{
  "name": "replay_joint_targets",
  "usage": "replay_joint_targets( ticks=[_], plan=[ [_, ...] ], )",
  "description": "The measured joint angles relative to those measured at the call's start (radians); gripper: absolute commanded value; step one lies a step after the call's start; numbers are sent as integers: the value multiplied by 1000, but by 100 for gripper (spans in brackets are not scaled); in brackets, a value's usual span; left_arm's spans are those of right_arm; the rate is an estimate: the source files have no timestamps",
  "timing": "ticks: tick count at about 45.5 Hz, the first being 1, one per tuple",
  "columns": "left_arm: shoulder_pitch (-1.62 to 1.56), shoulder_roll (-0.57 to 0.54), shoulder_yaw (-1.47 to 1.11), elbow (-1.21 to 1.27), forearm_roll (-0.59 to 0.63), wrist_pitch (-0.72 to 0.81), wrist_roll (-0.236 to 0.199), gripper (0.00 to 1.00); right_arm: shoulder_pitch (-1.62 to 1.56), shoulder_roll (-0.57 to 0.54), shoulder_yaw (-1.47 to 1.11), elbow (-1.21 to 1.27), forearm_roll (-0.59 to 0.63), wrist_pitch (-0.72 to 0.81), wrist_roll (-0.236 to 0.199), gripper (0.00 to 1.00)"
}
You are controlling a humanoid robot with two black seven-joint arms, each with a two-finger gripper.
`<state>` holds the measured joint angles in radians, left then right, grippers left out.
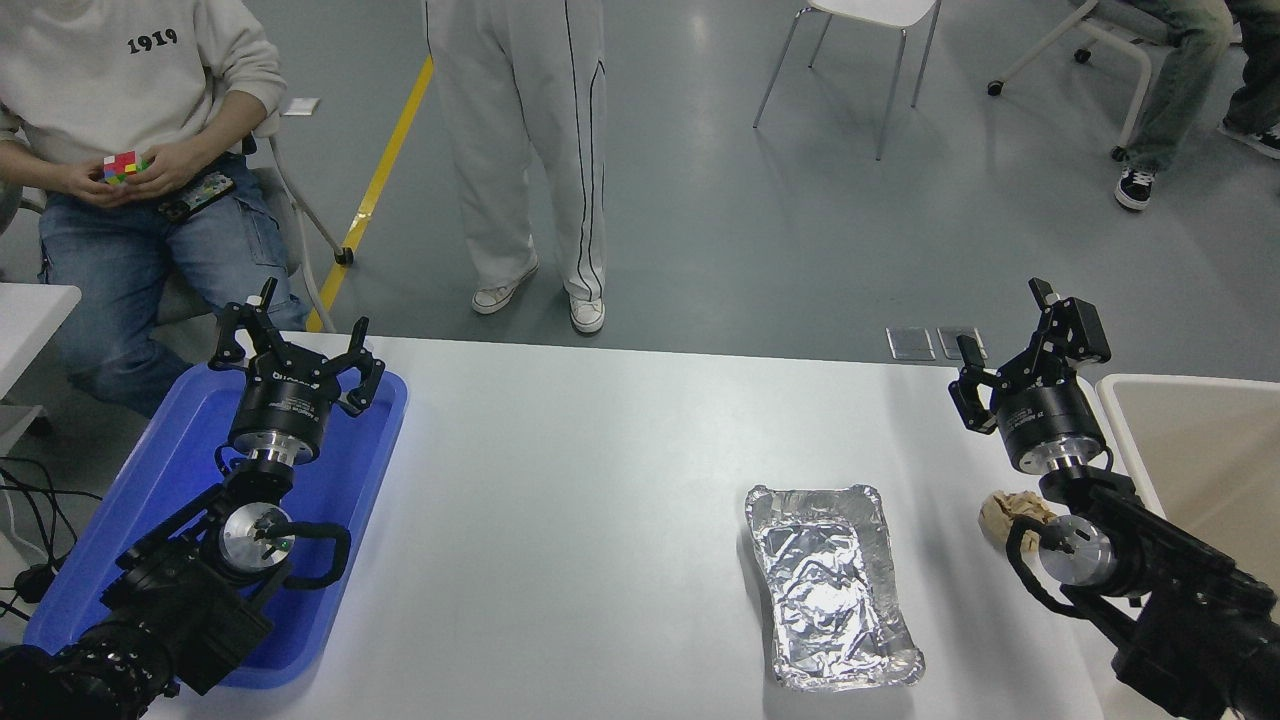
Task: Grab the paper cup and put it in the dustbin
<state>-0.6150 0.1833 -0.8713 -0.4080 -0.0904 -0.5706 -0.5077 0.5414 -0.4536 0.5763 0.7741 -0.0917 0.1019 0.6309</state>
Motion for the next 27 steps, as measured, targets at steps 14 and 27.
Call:
replay_joint_targets(
  ticks=[14, 27],
  plan=[
    [1, 0, 0, 0, 0, 0, 0, 100, 45, -118, -131, 84, -4, 3, 0, 100],
    [0, 0, 0, 0, 0, 0, 1, 100, 257, -261, -525, 200, -6, 4, 3, 100]
  ],
)
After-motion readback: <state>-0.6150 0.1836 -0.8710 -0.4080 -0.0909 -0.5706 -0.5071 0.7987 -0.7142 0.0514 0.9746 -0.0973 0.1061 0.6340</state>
